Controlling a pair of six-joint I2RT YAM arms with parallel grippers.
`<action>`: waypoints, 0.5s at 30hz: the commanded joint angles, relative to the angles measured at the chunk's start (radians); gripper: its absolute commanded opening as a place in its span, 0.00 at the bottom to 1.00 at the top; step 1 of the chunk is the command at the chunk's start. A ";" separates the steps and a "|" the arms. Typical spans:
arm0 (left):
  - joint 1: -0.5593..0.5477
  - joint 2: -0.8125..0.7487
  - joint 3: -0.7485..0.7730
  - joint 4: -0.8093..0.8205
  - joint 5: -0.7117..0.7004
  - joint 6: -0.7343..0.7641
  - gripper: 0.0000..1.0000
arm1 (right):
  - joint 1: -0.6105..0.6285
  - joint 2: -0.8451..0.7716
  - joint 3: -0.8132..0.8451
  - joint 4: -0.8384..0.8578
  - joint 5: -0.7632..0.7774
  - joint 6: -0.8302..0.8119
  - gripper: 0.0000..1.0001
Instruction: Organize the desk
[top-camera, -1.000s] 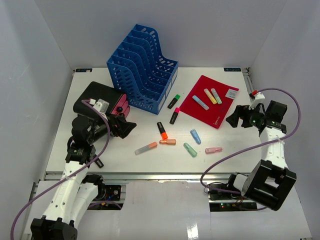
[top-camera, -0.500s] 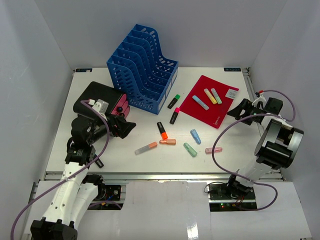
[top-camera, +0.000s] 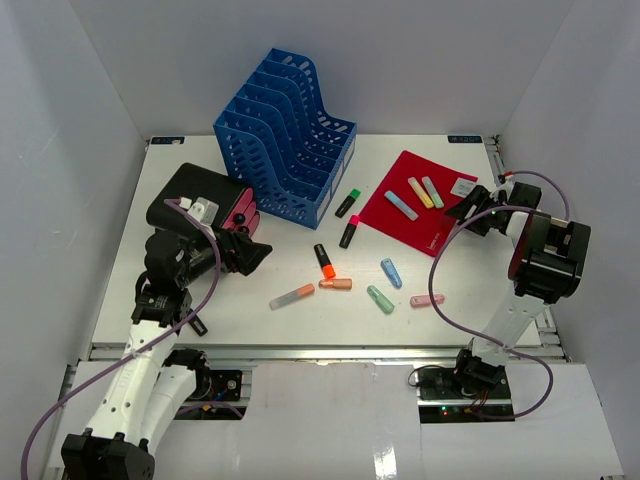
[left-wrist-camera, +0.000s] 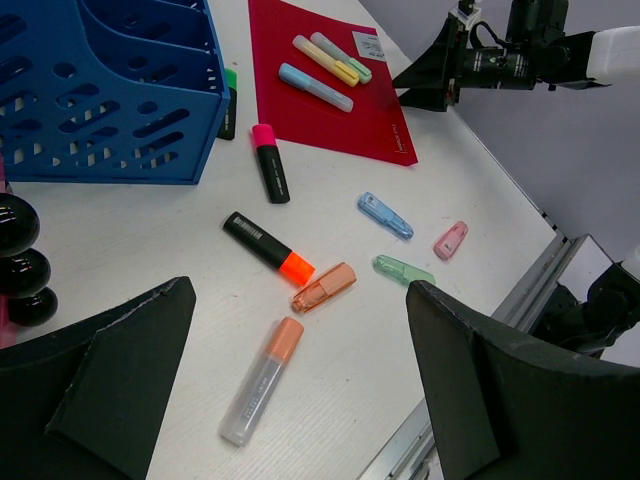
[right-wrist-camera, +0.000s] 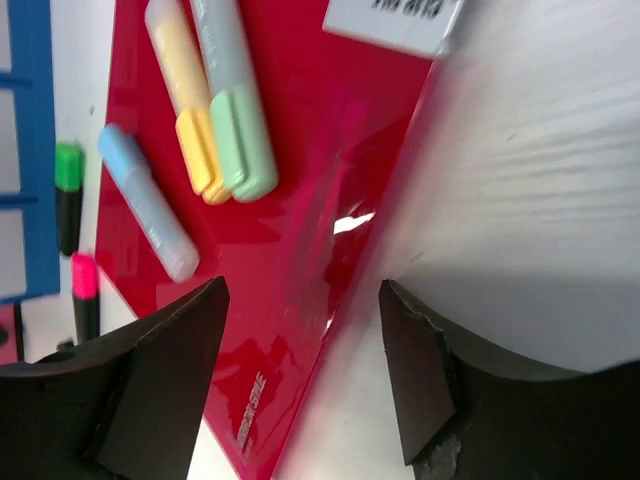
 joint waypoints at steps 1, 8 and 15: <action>-0.006 0.007 0.008 -0.002 -0.003 0.015 0.98 | -0.004 0.047 0.022 0.048 0.055 0.047 0.64; -0.006 0.009 0.006 -0.002 -0.005 0.014 0.98 | -0.002 0.118 0.052 0.059 0.027 0.076 0.37; -0.006 0.017 0.005 -0.002 -0.011 0.018 0.98 | -0.005 0.130 0.051 0.081 0.031 0.084 0.20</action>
